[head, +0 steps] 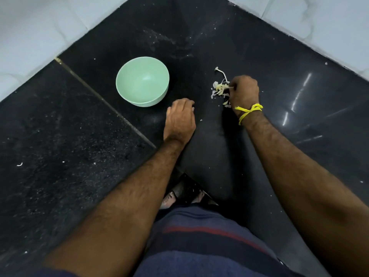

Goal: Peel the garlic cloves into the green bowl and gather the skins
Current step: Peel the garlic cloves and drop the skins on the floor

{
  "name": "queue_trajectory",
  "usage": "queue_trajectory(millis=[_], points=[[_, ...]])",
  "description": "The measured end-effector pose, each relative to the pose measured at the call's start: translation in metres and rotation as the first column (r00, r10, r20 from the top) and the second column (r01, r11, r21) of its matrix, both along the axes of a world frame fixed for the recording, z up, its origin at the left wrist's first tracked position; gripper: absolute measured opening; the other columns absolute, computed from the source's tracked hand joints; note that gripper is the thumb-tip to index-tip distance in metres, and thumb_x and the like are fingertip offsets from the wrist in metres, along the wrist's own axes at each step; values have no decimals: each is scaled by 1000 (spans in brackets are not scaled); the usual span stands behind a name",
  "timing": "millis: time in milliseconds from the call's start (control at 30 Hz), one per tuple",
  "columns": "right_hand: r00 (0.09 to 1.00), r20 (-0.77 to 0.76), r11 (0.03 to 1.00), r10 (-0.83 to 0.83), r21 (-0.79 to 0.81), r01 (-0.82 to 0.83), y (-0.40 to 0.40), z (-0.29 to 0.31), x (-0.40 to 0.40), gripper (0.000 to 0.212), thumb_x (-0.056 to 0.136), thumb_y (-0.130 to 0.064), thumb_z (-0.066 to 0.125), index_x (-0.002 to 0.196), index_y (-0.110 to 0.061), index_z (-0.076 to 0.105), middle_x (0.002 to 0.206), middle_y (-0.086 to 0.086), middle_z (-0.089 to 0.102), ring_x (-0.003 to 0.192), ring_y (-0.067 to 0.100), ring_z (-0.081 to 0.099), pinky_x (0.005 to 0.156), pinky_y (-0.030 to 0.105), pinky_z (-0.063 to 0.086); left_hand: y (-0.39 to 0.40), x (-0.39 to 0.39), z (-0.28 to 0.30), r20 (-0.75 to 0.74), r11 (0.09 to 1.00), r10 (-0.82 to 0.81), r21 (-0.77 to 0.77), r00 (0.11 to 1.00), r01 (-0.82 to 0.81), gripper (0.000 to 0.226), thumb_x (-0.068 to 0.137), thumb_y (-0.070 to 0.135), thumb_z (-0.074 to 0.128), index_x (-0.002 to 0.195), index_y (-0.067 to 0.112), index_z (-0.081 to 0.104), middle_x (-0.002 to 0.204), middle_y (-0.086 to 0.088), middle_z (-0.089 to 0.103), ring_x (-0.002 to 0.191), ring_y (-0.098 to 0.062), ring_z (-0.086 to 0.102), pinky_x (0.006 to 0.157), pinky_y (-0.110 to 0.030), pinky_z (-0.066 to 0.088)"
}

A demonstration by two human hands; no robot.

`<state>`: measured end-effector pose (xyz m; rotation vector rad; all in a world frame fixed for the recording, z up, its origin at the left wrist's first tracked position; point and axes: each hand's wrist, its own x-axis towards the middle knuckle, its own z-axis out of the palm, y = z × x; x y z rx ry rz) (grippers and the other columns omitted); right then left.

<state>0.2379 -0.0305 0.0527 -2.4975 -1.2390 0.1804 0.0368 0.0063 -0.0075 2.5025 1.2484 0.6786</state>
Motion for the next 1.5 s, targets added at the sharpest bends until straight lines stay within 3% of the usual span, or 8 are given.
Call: queue_trajectory(millis=[400,567,800,933,1033,1200,1300,1500], points=[[982,-128,962,-137,222,162,-5,2,1,22,94,-7,54,111,-8,68,110,12,68,105,31,61,88,35,44,-1,1,4,-28,998,16,-59,999,-18,26,100,18,51,120,11,65,127,-8,62,120,-28,54,102,-45,41],[933,-326,908,-154,326,263,-14,3,-12,18,83,-4,62,91,-6,78,95,12,74,93,26,68,87,29,51,-1,-4,6,8,994,-83,-69,997,83,34,96,39,59,120,17,64,125,-1,62,121,-20,51,101,-39,37],[509,-860,826,-27,268,496,-35,-8,-62,21,88,4,66,75,-12,69,68,5,68,57,13,68,66,29,61,3,-10,8,341,987,65,-157,938,-11,25,100,9,50,118,1,65,117,-12,66,112,-24,55,104,-30,39],[351,-925,901,146,271,340,-35,-11,-95,14,99,-2,53,87,-8,57,74,14,66,58,16,66,59,28,59,1,-11,11,373,981,99,-191,923,-28,27,99,8,47,118,1,65,116,-12,67,110,-28,60,102,-40,44],[388,-901,944,195,280,176,-29,-20,-107,18,100,-3,50,86,-12,54,83,17,68,69,20,68,66,28,60,-1,-18,11,457,955,225,-278,861,-103,30,98,10,45,119,3,65,116,-10,67,109,-27,63,97,-49,50],[565,-824,885,50,298,357,-7,-12,-63,18,100,-5,48,86,-15,53,78,15,67,60,17,66,57,25,58,-12,-29,14,418,969,130,-244,899,-27,27,98,5,49,118,2,65,115,-10,68,109,-25,62,99,-38,48],[654,-756,906,13,285,312,-7,-6,-46,9,94,-5,57,86,-8,60,72,10,68,56,15,62,55,28,57,-13,-30,16,404,979,76,-205,912,9,25,96,1,51,117,1,66,113,-11,68,107,-25,62,98,-33,47],[469,-882,947,32,176,267,-35,-15,-77,14,87,5,64,84,-8,64,77,13,71,63,18,68,59,27,57,-26,-42,8,408,982,24,-181,913,55,23,95,8,60,116,4,69,112,-9,69,106,-24,64,94,-36,52]])
